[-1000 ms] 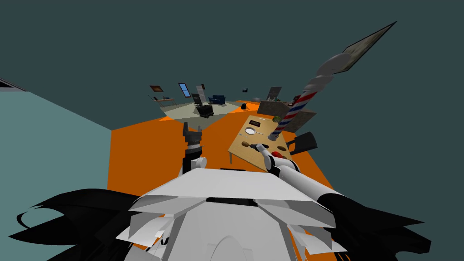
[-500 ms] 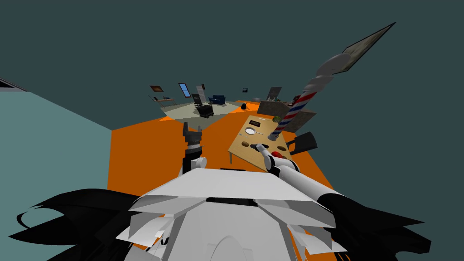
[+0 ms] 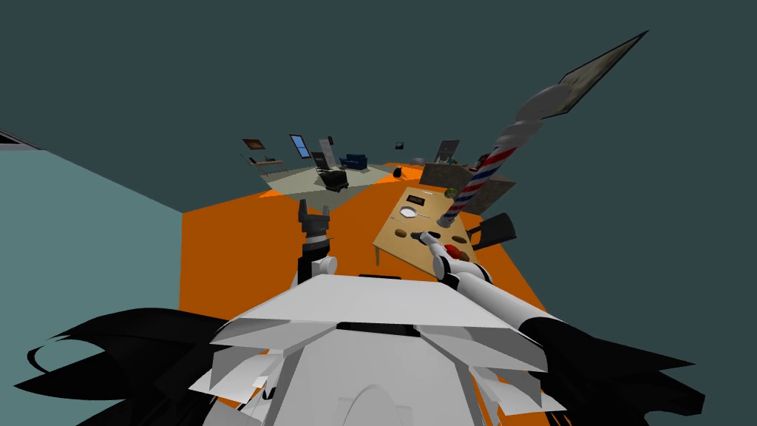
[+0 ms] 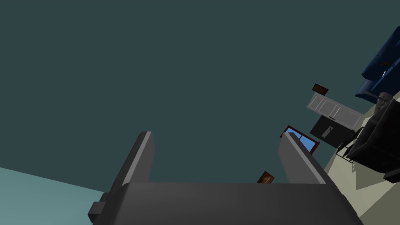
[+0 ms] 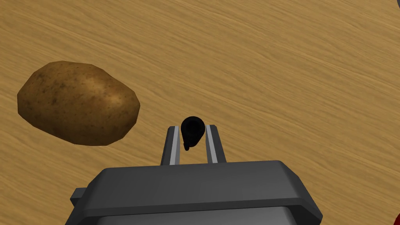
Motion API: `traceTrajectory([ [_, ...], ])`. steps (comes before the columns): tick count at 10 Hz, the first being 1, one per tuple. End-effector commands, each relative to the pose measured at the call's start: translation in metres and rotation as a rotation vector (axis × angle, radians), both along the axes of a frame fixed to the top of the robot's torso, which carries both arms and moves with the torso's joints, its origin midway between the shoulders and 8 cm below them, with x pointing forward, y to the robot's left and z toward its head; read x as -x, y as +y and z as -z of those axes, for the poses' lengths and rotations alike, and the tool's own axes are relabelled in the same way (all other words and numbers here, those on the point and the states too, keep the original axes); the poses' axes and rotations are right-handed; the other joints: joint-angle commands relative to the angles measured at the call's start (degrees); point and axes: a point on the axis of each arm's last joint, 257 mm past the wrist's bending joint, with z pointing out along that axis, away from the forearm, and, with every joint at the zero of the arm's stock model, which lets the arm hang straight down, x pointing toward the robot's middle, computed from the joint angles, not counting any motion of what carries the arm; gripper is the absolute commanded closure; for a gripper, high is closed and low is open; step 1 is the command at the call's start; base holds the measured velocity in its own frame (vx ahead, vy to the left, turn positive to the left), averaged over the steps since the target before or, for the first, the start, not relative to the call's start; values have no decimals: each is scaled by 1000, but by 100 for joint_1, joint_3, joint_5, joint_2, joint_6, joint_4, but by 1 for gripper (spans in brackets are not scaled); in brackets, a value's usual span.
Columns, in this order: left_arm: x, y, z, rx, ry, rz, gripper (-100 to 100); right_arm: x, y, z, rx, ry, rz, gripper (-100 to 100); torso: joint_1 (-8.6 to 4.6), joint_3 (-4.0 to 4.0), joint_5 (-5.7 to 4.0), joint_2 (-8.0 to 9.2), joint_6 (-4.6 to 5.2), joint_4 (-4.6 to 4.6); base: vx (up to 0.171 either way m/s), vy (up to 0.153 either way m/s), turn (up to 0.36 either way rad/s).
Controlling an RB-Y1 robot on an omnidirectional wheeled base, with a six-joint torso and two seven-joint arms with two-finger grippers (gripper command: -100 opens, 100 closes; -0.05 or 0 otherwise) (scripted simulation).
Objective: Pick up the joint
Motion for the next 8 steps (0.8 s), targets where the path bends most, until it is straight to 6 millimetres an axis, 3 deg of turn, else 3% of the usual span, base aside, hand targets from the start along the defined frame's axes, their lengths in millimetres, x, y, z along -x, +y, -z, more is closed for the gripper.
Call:
traceTrajectory([
  [1, 0, 0, 0, 0, 0, 0, 0, -16, 4, -15, -1, -30, -6, 100, 0, 0, 0, 0, 0, 0, -10, 5, 1],
  [2, 0, 0, 0, 0, 0, 0, 0, -6, 9, -1, -18, -1, -12, 100, -2, -9, -4, -14, -4, -5, 16, -4, 13],
  [4, 0, 0, 0, 0, 0, 0, 0, -4, 10, 0, -22, 1, -16, 100, -9, -20, -8, -28, -2, -14, 8, -1, 1],
  [5, 0, 0, 0, 0, 0, 0, 0, 10, 13, 16, -26, 42, -21, 100, -10, -22, -9, -28, 0, -16, 0, 0, 0],
  [7, 0, 0, 0, 0, 0, 0, 0, 6, 13, 12, -30, 33, -17, 100, -14, -22, -12, -27, 1, -18, 0, 0, 0],
  [8, 0, 0, 0, 0, 0, 0, 0, 7, 13, 13, -26, 35, -20, 0, -14, -19, -10, -26, 0, -14, 0, 0, 0],
])
